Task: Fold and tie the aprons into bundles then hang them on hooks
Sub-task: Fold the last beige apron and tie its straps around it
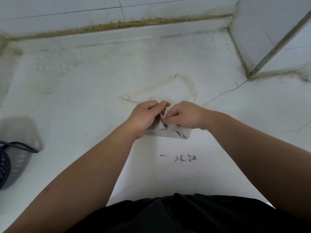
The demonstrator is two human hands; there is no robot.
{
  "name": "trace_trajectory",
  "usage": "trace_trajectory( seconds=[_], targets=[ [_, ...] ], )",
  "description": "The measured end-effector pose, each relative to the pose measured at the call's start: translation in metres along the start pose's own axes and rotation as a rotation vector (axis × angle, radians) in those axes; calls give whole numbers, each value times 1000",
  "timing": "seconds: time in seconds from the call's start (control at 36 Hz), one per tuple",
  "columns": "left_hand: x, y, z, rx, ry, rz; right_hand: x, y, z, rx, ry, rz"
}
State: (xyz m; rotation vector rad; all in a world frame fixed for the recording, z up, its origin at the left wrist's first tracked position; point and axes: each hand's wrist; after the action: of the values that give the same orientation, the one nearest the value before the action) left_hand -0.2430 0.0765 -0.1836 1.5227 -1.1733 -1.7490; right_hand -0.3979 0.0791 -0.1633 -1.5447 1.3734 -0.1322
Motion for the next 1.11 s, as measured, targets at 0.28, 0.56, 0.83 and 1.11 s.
trace_trajectory(
  seconds=[0.28,0.56,0.83,1.11],
  targets=[
    [-8,-1,-3,-78,-66,16,12,9,14,-117,295,-142],
    [-5,-10,-4,-123,46,48,18,11,9,-107,328,-89],
    [-5,-8,-3,-16,-23,17,10,8,-5,341,89,71],
    [-5,-10,1,18,43,9,4,16,-8,532,-20,83]
  ],
)
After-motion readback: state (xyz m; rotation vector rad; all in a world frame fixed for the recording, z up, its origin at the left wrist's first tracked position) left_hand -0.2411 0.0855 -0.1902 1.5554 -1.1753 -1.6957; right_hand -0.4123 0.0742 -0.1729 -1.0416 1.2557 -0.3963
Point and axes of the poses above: each hand's wrist, its own x-axis towards the middle knuckle, its own z-axis out of the palm, y = z × x, and after that the axes turned 2 degrees about -z, right-handed
